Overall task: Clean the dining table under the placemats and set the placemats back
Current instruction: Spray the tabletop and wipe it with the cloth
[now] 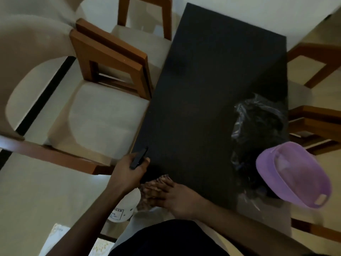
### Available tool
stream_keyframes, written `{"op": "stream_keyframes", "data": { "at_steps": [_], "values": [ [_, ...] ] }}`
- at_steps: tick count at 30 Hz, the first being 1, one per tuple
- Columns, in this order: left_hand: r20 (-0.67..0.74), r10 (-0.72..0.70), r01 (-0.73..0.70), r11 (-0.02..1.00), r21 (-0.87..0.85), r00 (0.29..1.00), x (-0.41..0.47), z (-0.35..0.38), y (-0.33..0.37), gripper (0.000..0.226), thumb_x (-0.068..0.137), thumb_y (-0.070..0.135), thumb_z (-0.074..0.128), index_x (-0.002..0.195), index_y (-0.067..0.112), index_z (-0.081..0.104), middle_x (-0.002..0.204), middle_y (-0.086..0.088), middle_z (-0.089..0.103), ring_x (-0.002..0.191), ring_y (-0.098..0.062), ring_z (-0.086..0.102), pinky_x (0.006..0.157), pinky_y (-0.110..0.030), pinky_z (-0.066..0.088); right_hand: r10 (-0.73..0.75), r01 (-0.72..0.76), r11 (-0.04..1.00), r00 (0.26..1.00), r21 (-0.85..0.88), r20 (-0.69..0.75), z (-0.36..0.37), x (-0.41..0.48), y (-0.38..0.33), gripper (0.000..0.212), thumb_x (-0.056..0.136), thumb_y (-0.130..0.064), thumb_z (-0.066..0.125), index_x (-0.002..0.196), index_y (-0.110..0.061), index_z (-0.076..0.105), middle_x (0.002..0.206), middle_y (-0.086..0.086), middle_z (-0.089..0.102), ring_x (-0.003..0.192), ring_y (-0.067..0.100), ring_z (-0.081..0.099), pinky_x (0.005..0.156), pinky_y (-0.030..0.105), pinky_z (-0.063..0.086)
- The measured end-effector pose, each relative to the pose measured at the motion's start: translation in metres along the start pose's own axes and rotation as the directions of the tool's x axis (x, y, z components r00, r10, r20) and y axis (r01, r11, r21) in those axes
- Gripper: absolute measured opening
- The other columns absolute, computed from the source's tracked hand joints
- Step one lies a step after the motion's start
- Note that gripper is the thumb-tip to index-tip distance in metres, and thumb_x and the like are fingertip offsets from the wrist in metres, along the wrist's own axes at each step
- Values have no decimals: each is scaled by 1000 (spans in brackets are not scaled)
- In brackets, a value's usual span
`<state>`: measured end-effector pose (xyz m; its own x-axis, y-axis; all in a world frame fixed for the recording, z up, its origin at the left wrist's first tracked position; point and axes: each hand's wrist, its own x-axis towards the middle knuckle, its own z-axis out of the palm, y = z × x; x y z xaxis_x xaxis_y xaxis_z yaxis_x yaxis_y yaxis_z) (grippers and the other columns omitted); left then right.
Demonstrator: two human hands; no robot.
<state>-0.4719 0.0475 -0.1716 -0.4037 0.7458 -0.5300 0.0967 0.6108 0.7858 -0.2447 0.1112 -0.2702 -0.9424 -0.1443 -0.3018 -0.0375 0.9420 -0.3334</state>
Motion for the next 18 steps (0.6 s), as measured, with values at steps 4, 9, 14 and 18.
{"op": "stream_keyframes", "data": {
  "at_steps": [4,9,14,18],
  "values": [
    [72,24,-25,1000,16,997,5,20,11,28,103,31,63,81,15,67,73,-13,69,55,-19,62,61,-42,52,281,-280,958,960,65,-10,9,-84,20,60,105,-26,44,163,-29,30,175,-6,2,161,16,-6,129,51,8],
    [168,59,-63,998,16,984,3,49,24,25,103,32,64,89,12,69,82,-24,69,57,-21,60,60,-40,51,805,-755,568,593,327,-26,21,-134,0,66,107,-25,34,166,-34,5,172,-14,-18,158,9,-18,129,44,2],
    [213,106,-109,994,2,971,-1,80,42,25,103,31,63,93,10,68,84,-27,66,59,-23,58,58,-39,49,812,-732,544,582,410,-39,42,-137,-24,71,102,-21,44,164,-40,15,173,-18,-9,160,9,-9,131,41,3],
    [223,144,-149,989,6,964,-10,105,56,24,103,30,63,95,8,68,84,-28,66,58,-23,56,55,-37,49,725,-671,666,685,325,-72,46,-178,-30,60,102,-31,45,159,-43,32,172,-17,14,159,11,14,128,44,18]
  ]
}}
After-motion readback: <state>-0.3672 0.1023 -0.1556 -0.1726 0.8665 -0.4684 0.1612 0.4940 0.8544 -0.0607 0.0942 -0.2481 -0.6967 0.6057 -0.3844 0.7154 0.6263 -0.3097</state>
